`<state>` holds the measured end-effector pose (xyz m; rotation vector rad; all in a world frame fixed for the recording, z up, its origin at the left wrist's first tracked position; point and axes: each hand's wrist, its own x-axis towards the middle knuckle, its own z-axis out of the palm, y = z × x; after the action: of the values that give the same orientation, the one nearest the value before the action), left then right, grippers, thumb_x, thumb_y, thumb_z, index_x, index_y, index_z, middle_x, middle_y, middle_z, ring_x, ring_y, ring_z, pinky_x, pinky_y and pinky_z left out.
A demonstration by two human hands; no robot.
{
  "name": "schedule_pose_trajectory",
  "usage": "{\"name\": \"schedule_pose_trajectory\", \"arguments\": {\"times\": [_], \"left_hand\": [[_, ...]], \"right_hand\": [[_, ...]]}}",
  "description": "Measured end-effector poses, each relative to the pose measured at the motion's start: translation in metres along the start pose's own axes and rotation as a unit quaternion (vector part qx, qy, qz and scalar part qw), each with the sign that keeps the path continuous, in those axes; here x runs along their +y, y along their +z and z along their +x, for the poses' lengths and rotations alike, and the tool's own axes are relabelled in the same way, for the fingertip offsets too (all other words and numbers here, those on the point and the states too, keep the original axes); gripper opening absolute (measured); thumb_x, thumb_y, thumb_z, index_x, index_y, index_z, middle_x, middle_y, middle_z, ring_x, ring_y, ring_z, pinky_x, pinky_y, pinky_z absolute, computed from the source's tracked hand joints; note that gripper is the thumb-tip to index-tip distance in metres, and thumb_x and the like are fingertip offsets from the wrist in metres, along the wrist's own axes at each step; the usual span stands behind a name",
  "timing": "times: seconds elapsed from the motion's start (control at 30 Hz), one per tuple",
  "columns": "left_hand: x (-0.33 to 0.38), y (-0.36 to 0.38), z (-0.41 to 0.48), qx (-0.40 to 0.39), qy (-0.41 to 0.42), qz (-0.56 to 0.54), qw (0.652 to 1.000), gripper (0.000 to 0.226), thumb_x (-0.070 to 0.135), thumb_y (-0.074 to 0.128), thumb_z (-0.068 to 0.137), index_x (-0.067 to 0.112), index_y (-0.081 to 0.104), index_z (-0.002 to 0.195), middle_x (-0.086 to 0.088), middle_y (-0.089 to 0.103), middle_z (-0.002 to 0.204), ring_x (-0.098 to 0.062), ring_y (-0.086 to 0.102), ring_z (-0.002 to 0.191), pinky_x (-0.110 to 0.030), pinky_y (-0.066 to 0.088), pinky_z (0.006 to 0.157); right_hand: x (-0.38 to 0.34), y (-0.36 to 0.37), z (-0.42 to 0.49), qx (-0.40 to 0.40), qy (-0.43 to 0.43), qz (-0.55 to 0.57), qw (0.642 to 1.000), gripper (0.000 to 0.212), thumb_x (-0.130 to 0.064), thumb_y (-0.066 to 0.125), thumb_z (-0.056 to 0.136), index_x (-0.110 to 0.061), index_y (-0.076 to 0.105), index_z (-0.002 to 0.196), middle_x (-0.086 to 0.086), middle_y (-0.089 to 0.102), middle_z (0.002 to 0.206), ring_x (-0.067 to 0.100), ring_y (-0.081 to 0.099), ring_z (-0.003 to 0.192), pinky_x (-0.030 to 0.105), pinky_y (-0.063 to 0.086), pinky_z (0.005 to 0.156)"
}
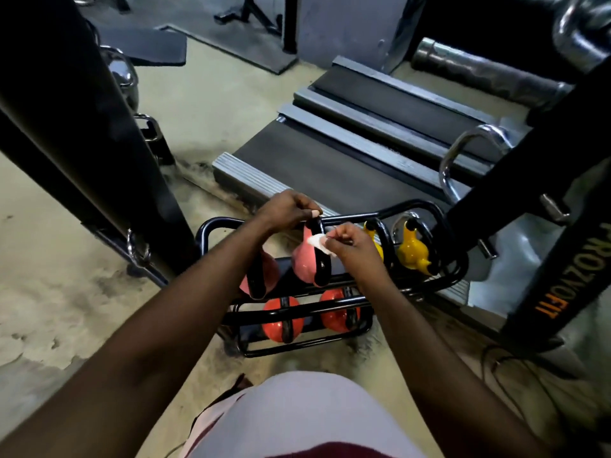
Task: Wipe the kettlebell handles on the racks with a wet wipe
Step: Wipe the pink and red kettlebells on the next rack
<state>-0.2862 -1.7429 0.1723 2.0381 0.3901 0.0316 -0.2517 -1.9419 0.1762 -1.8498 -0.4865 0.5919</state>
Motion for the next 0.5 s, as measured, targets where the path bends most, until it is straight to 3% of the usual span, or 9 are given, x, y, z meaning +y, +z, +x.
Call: {"name": "schedule_pose_trajectory", "arguments": {"times": [0.1,0.17,0.23,0.37,0.5], "left_hand": [[-0.003,-0.002,0.007,-0.036,0.013,-0.006,0.999,0.009,0.023,0.072,0.087,0.018,0.079,0.09,-0.002,0.077,0.087,-0.014,0.071,0.084,-0.036,0.056,0.087],[-0.002,-0.001,0.01,-0.034,0.021,0.028,0.999,0.008,0.027,0.073,0.086,0.024,0.079,0.089,0.005,0.077,0.086,-0.008,0.071,0.085,-0.031,0.056,0.086],[-0.001,-0.003,0.012,-0.03,0.031,0.066,0.997,0.008,0.031,0.073,0.086,0.027,0.079,0.09,0.011,0.076,0.086,-0.003,0.07,0.086,-0.025,0.055,0.084],[0.004,-0.004,0.014,-0.057,0.046,0.08,0.994,0.01,0.032,0.072,0.088,0.026,0.079,0.092,0.011,0.076,0.086,-0.002,0.069,0.085,-0.02,0.052,0.08],[0.001,-0.006,0.013,-0.055,0.047,0.073,0.995,0.012,0.031,0.071,0.088,0.024,0.079,0.095,0.01,0.076,0.088,-0.003,0.07,0.085,-0.02,0.052,0.079]], "right_hand": [[-0.006,0.019,0.009,0.101,-0.122,-0.23,0.96,0.016,-0.027,0.075,0.071,-0.025,0.069,0.086,0.002,0.057,0.093,0.017,0.057,0.087,0.03,0.045,0.076],[-0.005,0.031,0.007,0.152,-0.187,-0.403,0.883,0.03,-0.029,0.072,0.071,-0.022,0.07,0.1,0.005,0.054,0.096,0.025,0.052,0.093,0.037,0.042,0.08],[-0.003,0.039,0.0,0.178,-0.217,-0.482,0.83,0.03,-0.027,0.067,0.072,-0.021,0.068,0.102,0.006,0.054,0.096,0.029,0.051,0.093,0.041,0.039,0.081],[0.015,0.035,-0.024,0.191,-0.238,-0.481,0.822,0.022,-0.021,0.072,0.069,-0.022,0.064,0.089,0.005,0.051,0.094,0.028,0.047,0.093,0.039,0.032,0.08],[0.032,0.021,-0.045,0.203,-0.238,-0.406,0.859,0.013,-0.031,0.073,0.08,-0.028,0.068,0.092,0.001,0.051,0.105,0.022,0.046,0.105,0.038,0.032,0.091]]}}
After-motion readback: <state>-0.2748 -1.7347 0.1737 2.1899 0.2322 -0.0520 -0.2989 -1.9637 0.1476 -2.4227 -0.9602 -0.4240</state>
